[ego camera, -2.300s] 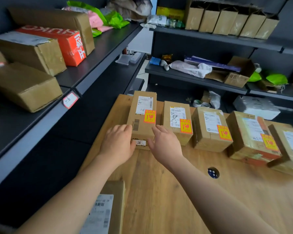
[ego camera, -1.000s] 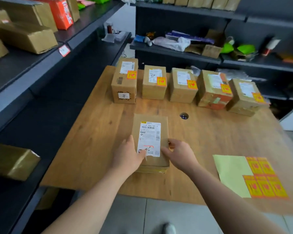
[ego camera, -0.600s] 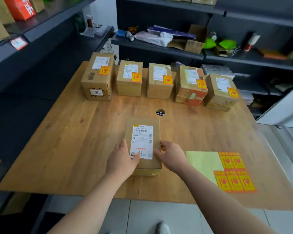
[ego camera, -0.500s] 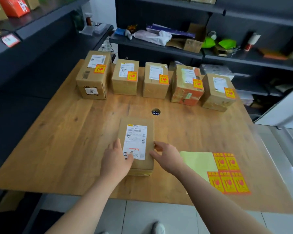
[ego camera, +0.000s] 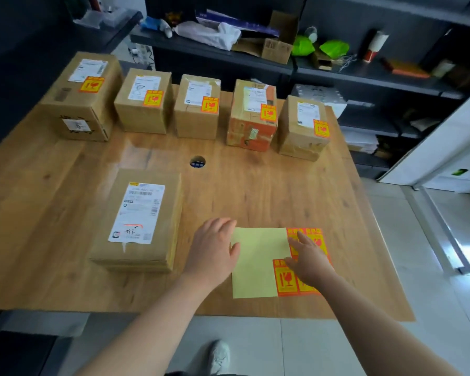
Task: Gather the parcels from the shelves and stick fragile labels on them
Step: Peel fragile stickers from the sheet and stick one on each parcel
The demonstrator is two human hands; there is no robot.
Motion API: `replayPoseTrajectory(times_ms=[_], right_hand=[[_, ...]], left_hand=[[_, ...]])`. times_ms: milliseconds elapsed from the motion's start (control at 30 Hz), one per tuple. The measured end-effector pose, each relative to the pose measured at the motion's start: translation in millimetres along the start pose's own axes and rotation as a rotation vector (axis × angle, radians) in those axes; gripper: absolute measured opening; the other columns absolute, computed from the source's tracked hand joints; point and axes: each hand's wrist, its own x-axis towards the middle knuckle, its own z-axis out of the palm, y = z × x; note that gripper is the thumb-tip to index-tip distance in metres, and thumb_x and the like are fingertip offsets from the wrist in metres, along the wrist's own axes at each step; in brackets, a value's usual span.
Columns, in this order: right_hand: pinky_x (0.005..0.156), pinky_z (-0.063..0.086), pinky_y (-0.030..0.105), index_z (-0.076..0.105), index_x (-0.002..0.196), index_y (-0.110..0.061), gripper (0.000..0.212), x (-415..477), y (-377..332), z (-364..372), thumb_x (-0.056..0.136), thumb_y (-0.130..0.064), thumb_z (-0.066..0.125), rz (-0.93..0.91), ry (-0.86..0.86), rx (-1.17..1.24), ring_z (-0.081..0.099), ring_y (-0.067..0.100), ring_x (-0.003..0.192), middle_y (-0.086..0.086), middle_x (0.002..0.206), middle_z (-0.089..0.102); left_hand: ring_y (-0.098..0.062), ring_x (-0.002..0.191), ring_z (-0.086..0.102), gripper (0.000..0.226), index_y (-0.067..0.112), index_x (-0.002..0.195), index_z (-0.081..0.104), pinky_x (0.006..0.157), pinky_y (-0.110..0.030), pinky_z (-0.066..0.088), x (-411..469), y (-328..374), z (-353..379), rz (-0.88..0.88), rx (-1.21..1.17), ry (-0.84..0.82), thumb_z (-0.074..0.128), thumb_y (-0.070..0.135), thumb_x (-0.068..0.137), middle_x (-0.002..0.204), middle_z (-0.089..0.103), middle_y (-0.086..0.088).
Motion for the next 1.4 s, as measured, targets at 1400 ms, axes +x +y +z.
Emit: replayPoseTrajectory(times_ms=[1400], right_hand=[[0.1, 0.035, 0.034, 0.051, 0.125, -0.037, 0.033, -3.7, -10.9, 26.0, 0.093, -0.036, 0.053, -0.488, 0.032, -0.107, 0.041, 0.016, 0.115, -0.006, 0.129, 0.043]], left_hand=[[-0.018, 0.144, -0.015, 0.09, 0.033, 0.15, -0.006, 0.114, -0.044, -0.005, -12.8, -22.0, 78.3, -0.119, 0.221, -0.433, 0.051, 0.059, 0.086, 0.157, -0.02, 0.002]])
